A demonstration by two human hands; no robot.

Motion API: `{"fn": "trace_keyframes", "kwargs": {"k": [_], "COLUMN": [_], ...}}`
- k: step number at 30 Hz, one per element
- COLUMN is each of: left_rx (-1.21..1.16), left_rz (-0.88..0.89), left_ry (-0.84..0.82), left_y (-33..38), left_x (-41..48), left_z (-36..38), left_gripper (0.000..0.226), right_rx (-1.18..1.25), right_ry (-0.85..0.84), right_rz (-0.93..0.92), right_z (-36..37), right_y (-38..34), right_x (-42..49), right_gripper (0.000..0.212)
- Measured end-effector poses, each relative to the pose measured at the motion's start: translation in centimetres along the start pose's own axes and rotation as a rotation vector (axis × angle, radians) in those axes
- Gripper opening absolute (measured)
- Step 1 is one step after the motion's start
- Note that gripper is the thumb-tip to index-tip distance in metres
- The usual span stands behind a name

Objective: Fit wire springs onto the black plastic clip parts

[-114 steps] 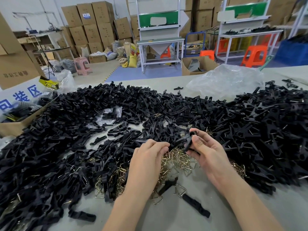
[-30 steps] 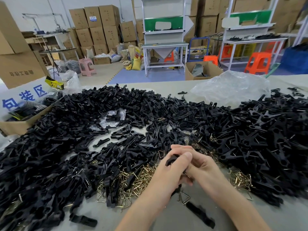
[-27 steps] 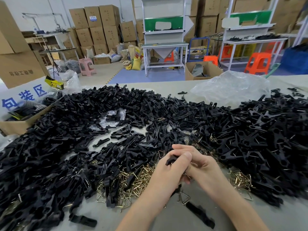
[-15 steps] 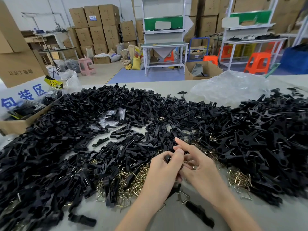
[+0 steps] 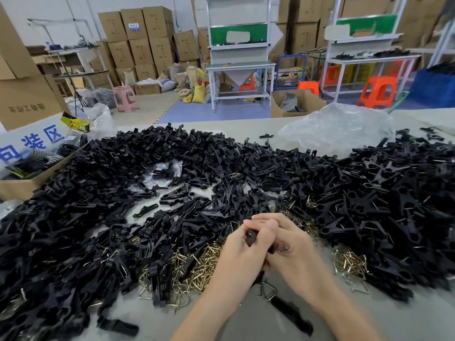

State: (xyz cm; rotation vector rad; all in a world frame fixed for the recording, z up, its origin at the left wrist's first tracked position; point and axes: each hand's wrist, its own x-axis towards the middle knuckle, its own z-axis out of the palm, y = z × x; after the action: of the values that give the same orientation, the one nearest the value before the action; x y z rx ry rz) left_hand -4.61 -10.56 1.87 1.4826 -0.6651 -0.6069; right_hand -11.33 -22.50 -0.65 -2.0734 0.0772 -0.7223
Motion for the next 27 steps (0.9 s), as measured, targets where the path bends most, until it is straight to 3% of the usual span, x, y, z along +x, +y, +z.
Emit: {"fn": "trace_keyframes", "kwargs": {"k": [4, 6, 8, 10, 13, 15, 19, 22, 24, 27], "left_rx": [-0.023, -0.062, -0.095, -0.098, -0.094, -0.003, 0.494, 0.944, 1.253, 1.349], "left_rz": [0.03, 0.036, 0.036, 0.046, 0.069, 0.103, 0.221, 0.306, 0.183, -0.117], "left_ry": [-0.124, -0.175, -0.201, -0.191, -0.132, -0.044, 0.258, 0.383, 0.249, -0.068], "left_y": [-0.3, -0.5, -0.6, -0.6, -0.7, -0.7, -0.6, 0.1, 0.4, 1.3], "left_x": [0.0, -0.1, -0.2, -0.2, -0.1, -0.1, 1.0, 2.8, 4.4, 6.7], "left_z": [0.2, 0.4, 0.4, 0.4, 0.7, 0.5, -1.4, -4.5, -6.3, -7.9], "left_gripper": [0.073, 0.085, 0.086, 0.079, 0.056, 0.036, 0.029, 0.037, 0.047, 0.059], "right_rx": [0.026, 0.004, 0.154, 0.349, 0.369, 0.307, 0.17, 0.16, 0.154, 0.144], "right_ry": [0.073, 0.272, 0.544, 0.664, 0.548, 0.434, 0.189, 0.149, 0.148, 0.138], "right_rz": [0.024, 0.026, 0.147, 0.294, 0.415, 0.398, 0.362, 0.385, 0.39, 0.393], "right_z": [-0.6, -1.6, -3.5, -5.2, -5.4, -4.2, -2.2, -1.9, -1.9, -1.9], "right_y": [0.1, -0.4, -0.4, -0.1, 0.4, 0.2, 0.2, 0.5, 0.7, 0.8], "right_x": [0.3, 0.6, 0.9, 1.0, 0.8, 0.6, 0.1, -0.1, -0.2, -0.2], "right_gripper": [0.031, 0.024, 0.02, 0.035, 0.059, 0.057, 0.05, 0.046, 0.045, 0.042]}}
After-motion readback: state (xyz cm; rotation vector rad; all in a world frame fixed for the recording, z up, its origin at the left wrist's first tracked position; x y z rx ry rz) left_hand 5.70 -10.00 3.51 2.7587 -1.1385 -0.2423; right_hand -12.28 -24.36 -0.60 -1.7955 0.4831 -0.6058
